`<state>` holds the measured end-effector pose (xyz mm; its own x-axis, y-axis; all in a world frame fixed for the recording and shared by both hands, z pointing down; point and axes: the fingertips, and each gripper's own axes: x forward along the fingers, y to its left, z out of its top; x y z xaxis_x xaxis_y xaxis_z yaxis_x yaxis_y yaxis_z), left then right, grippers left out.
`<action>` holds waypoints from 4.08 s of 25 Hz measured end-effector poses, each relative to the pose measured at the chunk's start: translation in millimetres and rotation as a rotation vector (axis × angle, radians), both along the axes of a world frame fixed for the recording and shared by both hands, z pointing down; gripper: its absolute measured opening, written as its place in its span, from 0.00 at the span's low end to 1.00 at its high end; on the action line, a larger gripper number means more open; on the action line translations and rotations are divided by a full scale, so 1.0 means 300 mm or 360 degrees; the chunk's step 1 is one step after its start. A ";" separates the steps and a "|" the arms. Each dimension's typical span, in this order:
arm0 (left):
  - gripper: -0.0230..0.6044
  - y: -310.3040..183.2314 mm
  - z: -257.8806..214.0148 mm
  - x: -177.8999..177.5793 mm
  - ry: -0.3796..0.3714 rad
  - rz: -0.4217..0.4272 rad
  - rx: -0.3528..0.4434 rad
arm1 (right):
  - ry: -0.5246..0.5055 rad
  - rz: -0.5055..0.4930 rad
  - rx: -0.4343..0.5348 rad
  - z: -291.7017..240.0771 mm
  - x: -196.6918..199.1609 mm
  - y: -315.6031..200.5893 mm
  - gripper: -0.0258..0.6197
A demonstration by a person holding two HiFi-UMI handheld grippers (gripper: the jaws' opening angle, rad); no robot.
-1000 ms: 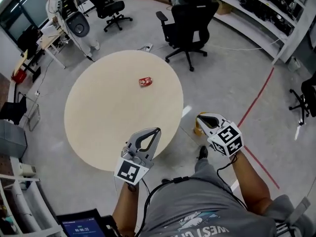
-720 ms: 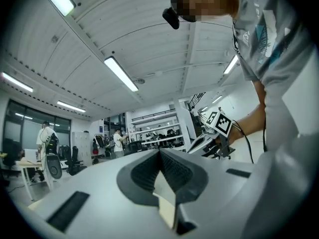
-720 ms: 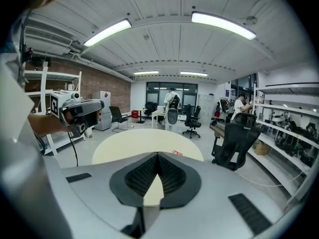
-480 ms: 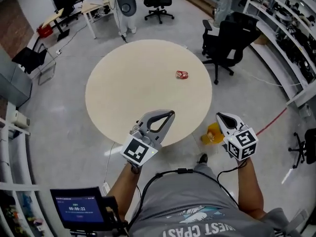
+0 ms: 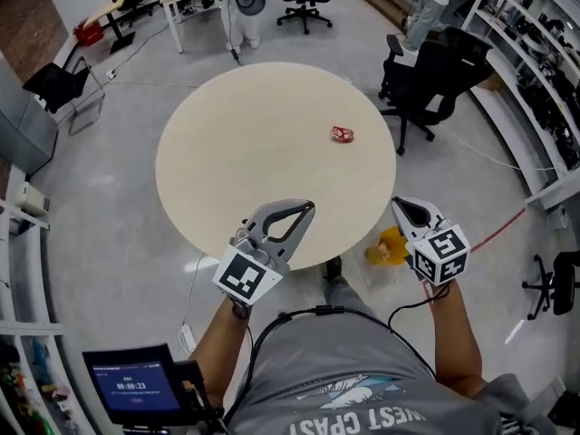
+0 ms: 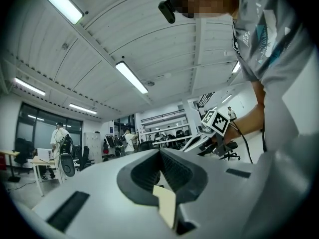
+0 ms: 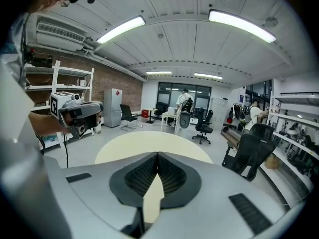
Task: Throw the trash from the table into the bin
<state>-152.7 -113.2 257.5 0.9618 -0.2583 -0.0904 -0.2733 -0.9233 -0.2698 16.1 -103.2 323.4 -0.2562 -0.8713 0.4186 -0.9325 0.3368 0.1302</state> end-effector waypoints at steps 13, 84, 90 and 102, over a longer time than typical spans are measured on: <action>0.11 -0.484 0.158 0.104 0.0006 -0.0342 -0.0389 | -0.0074 -0.0324 -0.0157 0.208 0.108 -0.690 0.06; 0.11 -0.242 -0.031 -0.300 0.0175 -0.0591 -0.0247 | 0.0174 -0.0991 -0.0009 -0.139 -0.563 -0.445 0.58; 0.11 -0.108 -0.106 -0.441 0.0242 -0.0529 -0.0154 | 0.0184 -0.0963 0.0106 -0.259 -0.719 -0.240 0.58; 0.11 0.003 -0.170 -0.371 0.0312 -0.0251 -0.0140 | 0.0243 -0.0732 0.0155 -0.372 -0.667 0.019 0.58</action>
